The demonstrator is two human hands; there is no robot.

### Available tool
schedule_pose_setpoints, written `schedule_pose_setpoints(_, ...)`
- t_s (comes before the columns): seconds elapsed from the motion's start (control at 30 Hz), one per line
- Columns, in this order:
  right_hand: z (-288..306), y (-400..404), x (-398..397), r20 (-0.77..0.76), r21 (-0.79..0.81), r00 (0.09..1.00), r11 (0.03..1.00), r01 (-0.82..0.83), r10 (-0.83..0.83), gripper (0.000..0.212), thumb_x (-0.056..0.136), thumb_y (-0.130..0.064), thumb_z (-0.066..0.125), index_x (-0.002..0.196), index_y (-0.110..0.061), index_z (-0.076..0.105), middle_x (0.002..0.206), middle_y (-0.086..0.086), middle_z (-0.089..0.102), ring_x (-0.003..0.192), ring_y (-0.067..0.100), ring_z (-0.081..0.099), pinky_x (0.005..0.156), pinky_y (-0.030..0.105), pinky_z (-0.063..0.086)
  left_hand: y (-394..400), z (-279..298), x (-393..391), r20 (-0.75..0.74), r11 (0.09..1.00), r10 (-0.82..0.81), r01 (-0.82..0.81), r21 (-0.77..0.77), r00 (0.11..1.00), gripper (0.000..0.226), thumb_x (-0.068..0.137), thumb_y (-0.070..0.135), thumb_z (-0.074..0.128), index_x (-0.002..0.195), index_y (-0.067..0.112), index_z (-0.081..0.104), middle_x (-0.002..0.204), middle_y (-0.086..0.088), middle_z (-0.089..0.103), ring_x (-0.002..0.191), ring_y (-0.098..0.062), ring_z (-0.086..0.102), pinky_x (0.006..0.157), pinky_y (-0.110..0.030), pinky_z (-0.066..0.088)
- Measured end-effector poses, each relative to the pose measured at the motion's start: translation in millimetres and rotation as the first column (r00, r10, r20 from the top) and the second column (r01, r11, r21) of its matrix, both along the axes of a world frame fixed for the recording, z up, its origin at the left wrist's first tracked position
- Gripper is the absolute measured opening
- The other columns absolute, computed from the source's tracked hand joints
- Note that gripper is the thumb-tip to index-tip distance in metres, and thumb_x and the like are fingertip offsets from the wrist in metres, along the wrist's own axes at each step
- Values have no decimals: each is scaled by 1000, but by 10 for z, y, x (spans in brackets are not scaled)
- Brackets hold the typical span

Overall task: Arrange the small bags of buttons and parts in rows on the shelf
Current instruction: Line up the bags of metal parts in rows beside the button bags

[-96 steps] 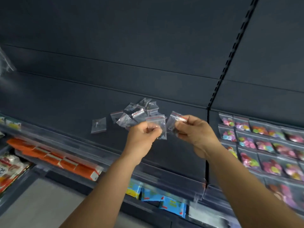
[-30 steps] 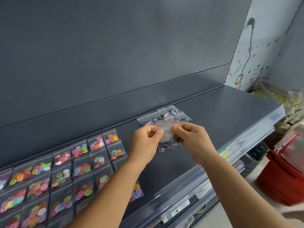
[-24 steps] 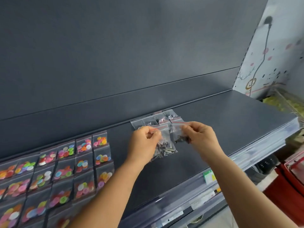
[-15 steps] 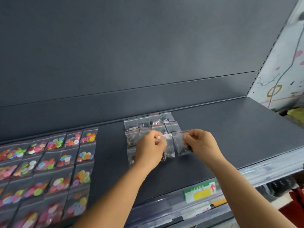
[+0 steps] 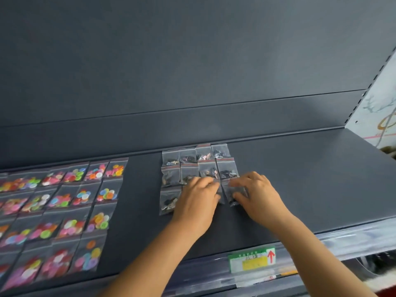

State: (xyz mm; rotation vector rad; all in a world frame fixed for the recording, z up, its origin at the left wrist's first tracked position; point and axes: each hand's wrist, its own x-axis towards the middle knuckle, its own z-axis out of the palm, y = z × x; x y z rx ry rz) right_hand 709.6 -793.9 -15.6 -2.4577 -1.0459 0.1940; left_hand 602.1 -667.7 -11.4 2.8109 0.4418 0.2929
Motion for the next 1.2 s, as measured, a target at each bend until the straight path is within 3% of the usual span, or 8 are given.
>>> schedule_pose_setpoints(0.13,-91,10,17,36,-28,995,996,-88,89,11,85,-20,54,85,-27,63,100,-6,60,103,22,49,85,27,38,-15,-103,-23,-45,1000,-11,11,-5,999,31,99,26,41,121,17,62,128,6,56,116,-17,43,99,-30,36)
schedule_pose_setpoints(0.37,-32,28,-16,38,17,999,999,-33,32,23,90,-22,56,109,-24,68,118,-1,57,111,24,47,88,29,40,-7,-99,-9,34,999,26,-25,-24,999,27,98,24,46,114,12,64,119,4,61,110,-19,48,92,-28,39)
schedule_pose_setpoints(0.67,-29,61,-56,51,-32,999,999,-15,17,21,92,-24,52,106,-19,67,118,0,53,110,22,43,84,27,39,-38,-137,10,-22,999,42,-42,5,999,30,96,24,49,118,9,64,122,0,61,111,-23,47,94,-36,41)
schedule_pose_setpoints(0.8,1,68,-96,86,-61,996,998,-16,21,23,92,-26,51,109,-21,66,120,0,53,110,23,44,85,27,39,-56,-81,-30,-31,998,57,-57,1,998,33,97,25,49,125,10,59,128,-1,58,116,-23,46,96,-34,40)
schedule_pose_setpoints(0.9,61,102,-180,99,-24,995,999,-23,25,32,93,-27,53,124,-23,59,124,2,52,114,24,44,90,28,39,-42,13,-132,4,995,101,-101,20,995,41,97,29,48,135,13,49,134,-1,54,123,-22,44,101,-33,37)
schedule_pose_setpoints(1.2,255,552,-772,168,38,957,968,-247,237,53,91,-37,56,139,-20,42,139,0,45,127,24,40,106,32,32,275,181,-975,48,947,318,-320,39,947,55,97,43,41,147,23,29,149,6,35,138,-12,29,113,-26,23)
